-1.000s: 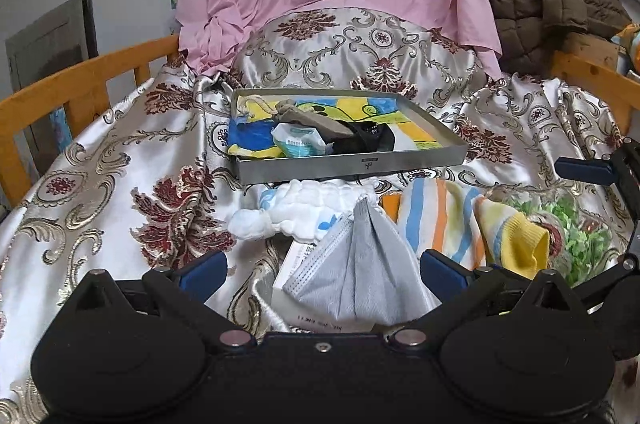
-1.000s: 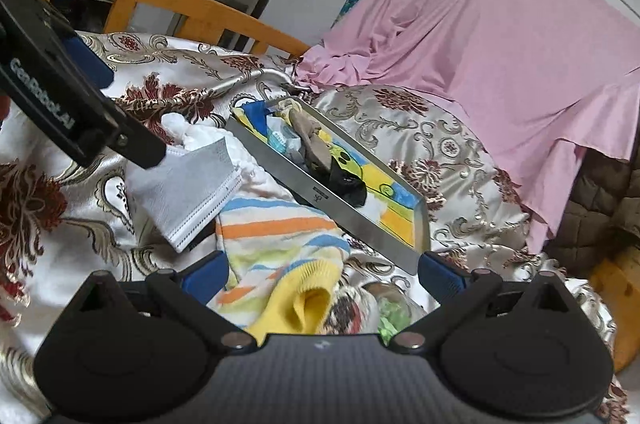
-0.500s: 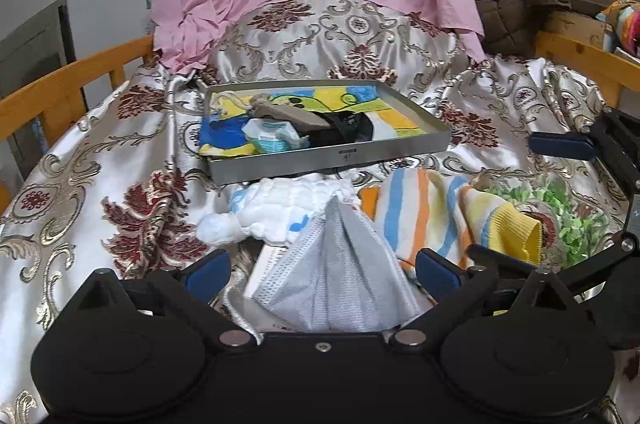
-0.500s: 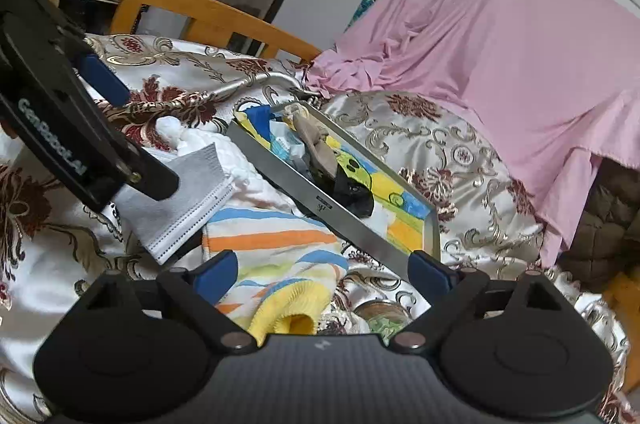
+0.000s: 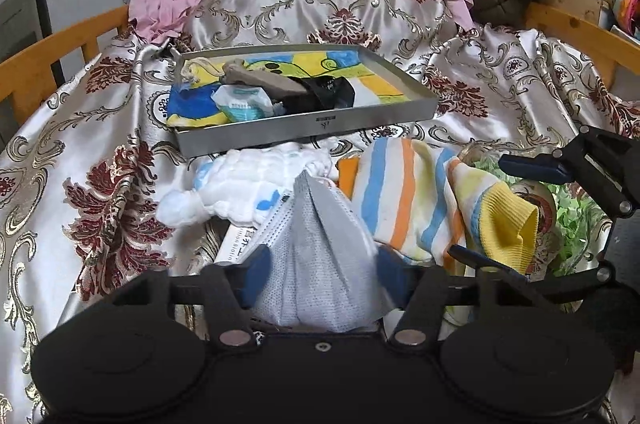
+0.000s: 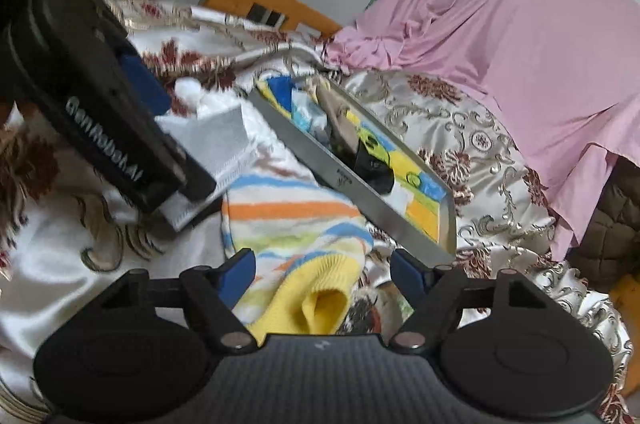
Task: Organize soft objects
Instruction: 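Grasp the grey mask with the left gripper while the right gripper grasps the striped yellow cloth, then lift the grey mask and striped cloth and carry both over the tray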
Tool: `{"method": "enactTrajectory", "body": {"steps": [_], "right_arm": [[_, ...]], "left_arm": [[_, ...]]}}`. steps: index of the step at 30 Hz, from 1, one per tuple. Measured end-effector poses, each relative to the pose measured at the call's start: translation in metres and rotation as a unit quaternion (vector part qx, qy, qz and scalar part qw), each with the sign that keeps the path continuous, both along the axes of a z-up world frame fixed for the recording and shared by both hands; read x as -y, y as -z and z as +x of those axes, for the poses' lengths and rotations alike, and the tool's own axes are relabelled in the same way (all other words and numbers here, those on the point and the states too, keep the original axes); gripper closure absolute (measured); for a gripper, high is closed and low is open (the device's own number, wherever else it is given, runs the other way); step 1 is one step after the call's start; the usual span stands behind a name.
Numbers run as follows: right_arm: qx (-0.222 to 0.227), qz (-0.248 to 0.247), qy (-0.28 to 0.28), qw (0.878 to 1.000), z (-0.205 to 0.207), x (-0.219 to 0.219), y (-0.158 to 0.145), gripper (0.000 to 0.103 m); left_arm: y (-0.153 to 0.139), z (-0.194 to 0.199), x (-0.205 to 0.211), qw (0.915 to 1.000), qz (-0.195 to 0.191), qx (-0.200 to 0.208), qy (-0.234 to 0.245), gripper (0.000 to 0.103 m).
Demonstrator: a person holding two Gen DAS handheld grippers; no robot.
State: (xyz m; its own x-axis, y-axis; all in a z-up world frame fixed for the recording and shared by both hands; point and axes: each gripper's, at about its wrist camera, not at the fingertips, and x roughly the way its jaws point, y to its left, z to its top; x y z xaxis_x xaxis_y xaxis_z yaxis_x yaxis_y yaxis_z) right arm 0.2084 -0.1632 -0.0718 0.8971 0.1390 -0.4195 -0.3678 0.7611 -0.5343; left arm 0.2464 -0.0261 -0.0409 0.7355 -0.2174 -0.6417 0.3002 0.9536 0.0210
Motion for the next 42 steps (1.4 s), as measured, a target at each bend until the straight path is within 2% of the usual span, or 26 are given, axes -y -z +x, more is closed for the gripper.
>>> {"method": "enactTrajectory", "body": {"steps": [2, 4, 6, 10, 15, 20, 25, 27, 31, 33, 38, 42], "right_arm": [[0.0, -0.001, 0.002, 1.0, 0.0, 0.0, 0.003, 0.032], [0.005, -0.002, 0.003, 1.0, -0.001, -0.001, 0.003, 0.035], [0.009, -0.006, 0.0, 1.0, -0.002, -0.001, 0.004, 0.04], [0.021, -0.028, -0.008, 0.999, -0.007, -0.006, 0.008, 0.04], [0.036, -0.056, -0.017, 0.998, -0.014, -0.014, 0.011, 0.039], [0.021, -0.076, -0.007, 0.997, -0.01, -0.017, 0.019, 0.04], [0.038, -0.103, 0.007, 0.994, -0.009, -0.02, 0.027, 0.055], [0.04, -0.105, 0.011, 0.994, -0.009, -0.02, 0.028, 0.067], [0.039, -0.095, 0.014, 0.995, -0.008, -0.018, 0.024, 0.076], [0.044, -0.09, 0.011, 0.995, -0.01, -0.017, 0.021, 0.085], [0.064, -0.054, 0.011, 0.996, -0.017, -0.012, 0.003, 0.091], [0.072, -0.006, 0.004, 0.997, -0.026, -0.002, -0.021, 0.093]], "left_arm": [[0.0, -0.002, 0.0, 1.0, -0.006, -0.001, 0.001, 0.055], [0.0, -0.003, 0.0, 0.9999, -0.011, -0.005, 0.005, 0.07], [0.001, -0.005, 0.001, 0.9999, -0.01, -0.01, 0.009, 0.073], [0.001, -0.006, 0.001, 0.9998, -0.011, -0.013, 0.005, 0.079], [0.0, -0.006, -0.002, 0.9996, -0.023, -0.015, 0.0, 0.082], [0.002, -0.009, -0.008, 0.9987, -0.049, -0.014, 0.003, 0.085], [0.001, -0.016, -0.008, 0.9982, -0.057, -0.012, 0.015, 0.088], [-0.001, -0.019, -0.008, 0.9981, -0.058, -0.012, 0.017, 0.088], [-0.01, -0.025, -0.009, 0.9976, -0.067, -0.012, 0.007, 0.089], [-0.018, -0.027, -0.012, 0.9971, -0.075, -0.011, -0.002, 0.089], [-0.04, -0.034, -0.019, 0.9953, -0.094, -0.002, -0.023, 0.089], [-0.056, -0.043, -0.023, 0.994, -0.103, 0.002, -0.035, 0.089]]}}
